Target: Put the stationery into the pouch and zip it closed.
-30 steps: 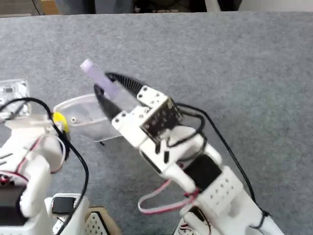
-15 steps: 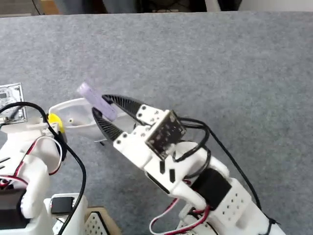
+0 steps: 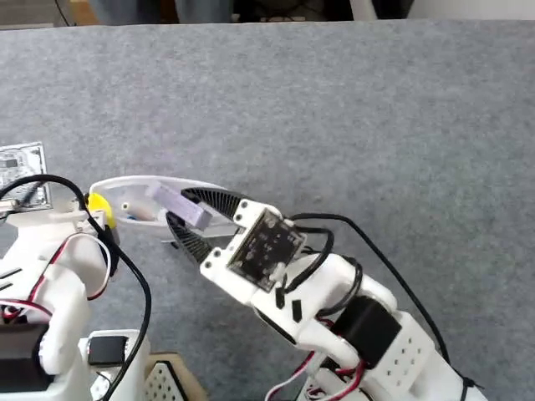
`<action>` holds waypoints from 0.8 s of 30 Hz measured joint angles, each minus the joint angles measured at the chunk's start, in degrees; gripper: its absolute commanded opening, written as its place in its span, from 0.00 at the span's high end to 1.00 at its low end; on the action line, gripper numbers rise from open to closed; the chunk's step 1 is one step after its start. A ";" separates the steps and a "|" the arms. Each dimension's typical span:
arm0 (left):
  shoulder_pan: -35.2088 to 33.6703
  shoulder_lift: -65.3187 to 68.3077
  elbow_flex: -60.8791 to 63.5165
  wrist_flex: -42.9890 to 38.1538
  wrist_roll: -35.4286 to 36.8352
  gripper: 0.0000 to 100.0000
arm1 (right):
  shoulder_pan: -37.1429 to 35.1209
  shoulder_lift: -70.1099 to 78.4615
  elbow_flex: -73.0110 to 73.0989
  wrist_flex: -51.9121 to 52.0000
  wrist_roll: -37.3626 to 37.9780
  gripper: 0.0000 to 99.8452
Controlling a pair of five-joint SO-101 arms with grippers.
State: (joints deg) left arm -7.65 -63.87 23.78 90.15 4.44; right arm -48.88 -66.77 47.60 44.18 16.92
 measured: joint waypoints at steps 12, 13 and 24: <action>2.81 -0.09 0.00 0.00 0.00 0.97 | 0.00 -0.26 -4.22 8.35 3.87 0.87; 2.81 -0.09 0.00 0.00 0.00 0.97 | 0.00 -0.26 -4.22 8.35 3.87 0.87; 3.08 -0.09 0.00 0.00 0.00 0.97 | 0.00 -0.26 -4.22 8.35 3.87 0.87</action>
State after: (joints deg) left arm -4.57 -63.96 23.78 90.15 4.44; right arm -48.88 -67.03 43.38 52.53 20.79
